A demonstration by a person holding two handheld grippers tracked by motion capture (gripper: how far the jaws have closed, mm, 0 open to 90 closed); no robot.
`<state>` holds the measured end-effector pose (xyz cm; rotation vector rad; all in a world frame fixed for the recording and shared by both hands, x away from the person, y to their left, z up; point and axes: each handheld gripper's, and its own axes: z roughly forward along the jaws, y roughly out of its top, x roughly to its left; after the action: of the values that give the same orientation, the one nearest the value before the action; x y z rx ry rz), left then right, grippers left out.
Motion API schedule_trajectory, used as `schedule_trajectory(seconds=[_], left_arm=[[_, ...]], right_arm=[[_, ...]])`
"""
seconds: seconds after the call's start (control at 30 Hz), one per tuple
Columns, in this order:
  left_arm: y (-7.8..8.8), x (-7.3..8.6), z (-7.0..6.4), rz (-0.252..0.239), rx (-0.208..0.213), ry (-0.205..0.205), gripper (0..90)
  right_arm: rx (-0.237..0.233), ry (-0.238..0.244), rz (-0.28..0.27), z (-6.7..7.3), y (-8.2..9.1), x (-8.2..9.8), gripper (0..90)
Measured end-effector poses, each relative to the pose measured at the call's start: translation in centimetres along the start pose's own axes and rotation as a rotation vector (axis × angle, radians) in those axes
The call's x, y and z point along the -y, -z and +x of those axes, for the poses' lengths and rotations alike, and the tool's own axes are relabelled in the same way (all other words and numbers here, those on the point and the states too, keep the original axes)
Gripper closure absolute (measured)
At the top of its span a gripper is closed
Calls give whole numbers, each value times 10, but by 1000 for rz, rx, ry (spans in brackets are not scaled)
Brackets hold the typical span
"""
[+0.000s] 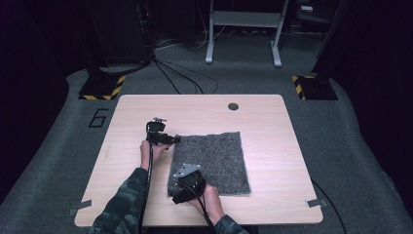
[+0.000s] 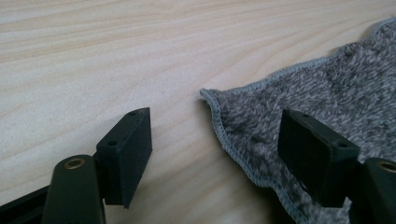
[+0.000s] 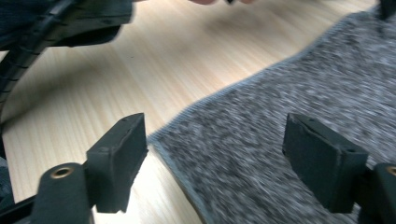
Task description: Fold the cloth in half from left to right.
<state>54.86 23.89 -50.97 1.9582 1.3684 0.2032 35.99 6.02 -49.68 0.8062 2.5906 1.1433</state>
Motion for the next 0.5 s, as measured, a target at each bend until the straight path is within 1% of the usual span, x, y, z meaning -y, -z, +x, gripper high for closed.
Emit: schedule_trajectory(seconds=[0.03,0.07,0.1,0.13,0.17,0.2,0.23,0.27,0.3,0.37,0.4,0.43,0.47,0.5], left_arm=[[-1,-2,0,-6,-2,0,292],[-1,-2,0,-6,-2,0,302],[-2,-3,0,-8,-6,-4,302],[-3,-4,0,-5,-9,-8,332],[-4,-4,0,-3,-7,0,332],[-4,-5,0,-5,-13,-4,354],[-4,-5,-1,-8,-15,-7,377],[-5,-6,-3,-6,-16,-6,403],[-6,-6,-4,0,-18,-18,403],[-6,-6,-6,9,-28,-32,437],[-7,-6,-8,6,-41,-39,463],[-7,-6,-9,10,-49,-46,503],[-7,-7,-11,22,-66,-62,552],[-8,-8,-13,28,-85,-87,572]], right_arm=[[-1,9,3,3,-5,-1,312],[-1,9,3,3,-5,-1,312],[-12,16,21,4,-6,-2,331],[-19,26,34,8,-10,-3,402],[-19,26,34,8,-10,-3,402],[-15,33,49,10,-12,-3,424],[-23,34,46,12,-14,-3,446],[-26,36,59,15,-17,-2,473],[-26,36,59,15,-17,-2,473],[-24,52,74,18,-20,-2,506],[-25,57,73,19,-21,-1,516],[-16,52,79,21,-21,-2,523],[-8,73,75,21,-23,-1,541],[-4,70,67,22,-25,0,549]])
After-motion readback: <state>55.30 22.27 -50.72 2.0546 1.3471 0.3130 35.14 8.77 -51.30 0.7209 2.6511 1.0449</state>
